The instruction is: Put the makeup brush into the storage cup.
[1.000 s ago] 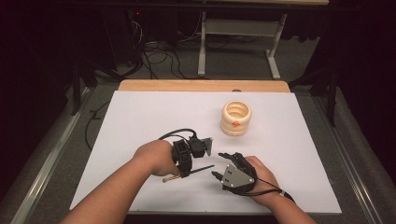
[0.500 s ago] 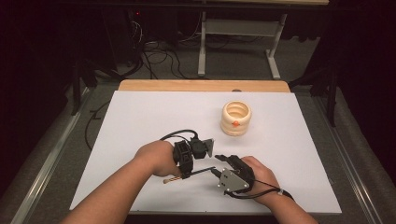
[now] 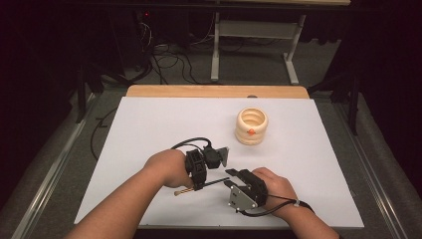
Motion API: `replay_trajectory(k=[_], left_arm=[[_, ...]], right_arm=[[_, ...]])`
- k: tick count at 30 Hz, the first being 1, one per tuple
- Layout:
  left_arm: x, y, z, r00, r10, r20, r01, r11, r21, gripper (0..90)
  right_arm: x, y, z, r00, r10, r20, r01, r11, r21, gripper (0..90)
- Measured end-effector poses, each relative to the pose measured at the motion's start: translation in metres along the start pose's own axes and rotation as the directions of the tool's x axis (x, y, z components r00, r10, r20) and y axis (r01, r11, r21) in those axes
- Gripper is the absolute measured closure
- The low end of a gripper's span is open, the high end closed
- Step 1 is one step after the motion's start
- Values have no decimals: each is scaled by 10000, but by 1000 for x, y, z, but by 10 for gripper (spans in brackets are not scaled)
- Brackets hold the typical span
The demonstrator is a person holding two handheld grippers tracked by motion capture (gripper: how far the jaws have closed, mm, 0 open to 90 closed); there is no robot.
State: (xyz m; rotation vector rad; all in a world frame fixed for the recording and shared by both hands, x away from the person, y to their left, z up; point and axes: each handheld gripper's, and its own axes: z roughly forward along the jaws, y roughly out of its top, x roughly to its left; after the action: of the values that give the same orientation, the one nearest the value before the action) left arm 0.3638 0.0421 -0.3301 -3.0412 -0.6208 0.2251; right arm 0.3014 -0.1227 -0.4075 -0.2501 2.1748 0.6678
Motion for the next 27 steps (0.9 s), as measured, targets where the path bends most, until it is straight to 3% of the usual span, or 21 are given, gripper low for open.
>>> replay_trajectory(k=[27], left_arm=[[1,6,5,10000,-70,-56,71,9998,206,833]], right_arm=[[4,6,2,9964,-842,93,839,9961,269,715]])
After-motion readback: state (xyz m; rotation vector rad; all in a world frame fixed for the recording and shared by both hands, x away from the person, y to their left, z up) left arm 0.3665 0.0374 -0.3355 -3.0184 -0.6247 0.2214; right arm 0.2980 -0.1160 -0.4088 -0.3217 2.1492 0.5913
